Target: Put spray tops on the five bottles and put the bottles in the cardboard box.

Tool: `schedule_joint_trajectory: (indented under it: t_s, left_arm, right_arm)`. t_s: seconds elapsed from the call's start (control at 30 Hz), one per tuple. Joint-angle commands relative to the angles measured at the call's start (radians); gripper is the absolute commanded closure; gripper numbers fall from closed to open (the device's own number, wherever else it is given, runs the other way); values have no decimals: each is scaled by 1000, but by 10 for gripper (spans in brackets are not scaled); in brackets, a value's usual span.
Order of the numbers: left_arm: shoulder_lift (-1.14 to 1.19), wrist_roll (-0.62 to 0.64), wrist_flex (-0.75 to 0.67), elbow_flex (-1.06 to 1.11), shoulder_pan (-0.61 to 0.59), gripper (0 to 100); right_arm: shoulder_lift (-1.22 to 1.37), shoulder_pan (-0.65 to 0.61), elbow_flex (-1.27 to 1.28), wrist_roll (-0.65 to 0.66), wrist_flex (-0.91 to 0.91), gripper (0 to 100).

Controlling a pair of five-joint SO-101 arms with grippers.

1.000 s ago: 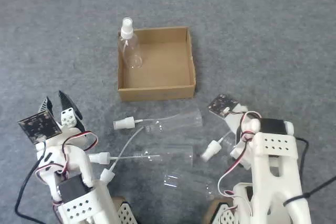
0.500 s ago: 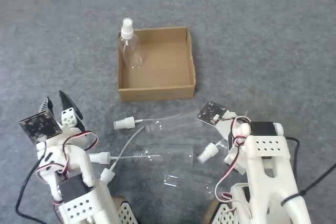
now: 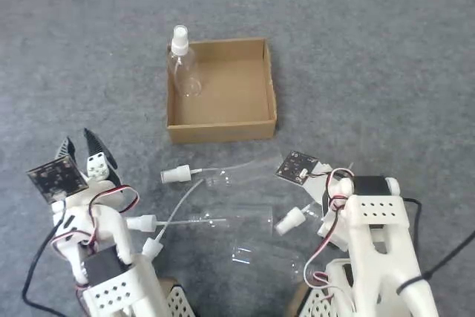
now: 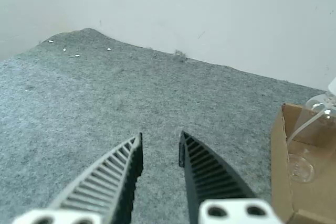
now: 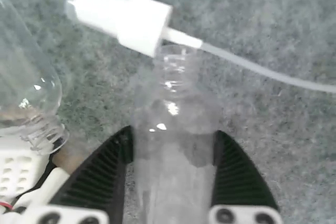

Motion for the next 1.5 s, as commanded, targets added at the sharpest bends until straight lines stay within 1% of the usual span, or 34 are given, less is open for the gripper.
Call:
schedule_joint_trajectory:
  t_s: [0.0, 0.23, 0.33, 0.43, 0.5, 0.6, 0.7, 0.87, 0.97, 1.1, 1.2, 1.33, 1.47]
  left_arm:
    - [-9, 2, -31, -12, 0, 892]
    - [-9, 2, -31, -12, 2, 892]
    - [-9, 2, -31, -12, 2, 892]
    - [-9, 2, -31, -12, 2, 892]
    - [-9, 2, -31, -12, 3, 892]
    - [-9, 2, -31, -12, 3, 892]
    - [-9, 2, -31, -12, 3, 892]
    - [-9, 2, -31, -12, 3, 892]
    - [-9, 2, -31, -12, 3, 892]
    - [-9, 2, -31, -12, 3, 892]
    - [-9, 2, -31, -12, 3, 892]
    - [-9, 2, -31, -12, 3, 892]
    - [-9, 2, -31, -12, 3, 892]
  right_arm:
    - [-27, -4, -69, 12, 30, 993]
    - [-27, -8, -313, 9, 288, 992]
    - [-27, -13, -417, 5, 366, 992]
    - [-27, -16, -497, -78, 397, 992]
    - [-27, -27, -534, -144, 398, 992]
    - [-27, -96, -559, -269, 400, 992]
    - [-27, -203, -571, -437, 386, 992]
    - [-27, -380, -652, -755, 344, 992]
    - [-27, -458, -709, -888, 294, 992]
    - [-27, -550, -727, -982, 199, 992]
    - [-27, -588, -727, -1025, 142, 992]
    - [-27, -595, -726, -1039, 113, 992]
    - [-28, -595, -723, -1043, 122, 992]
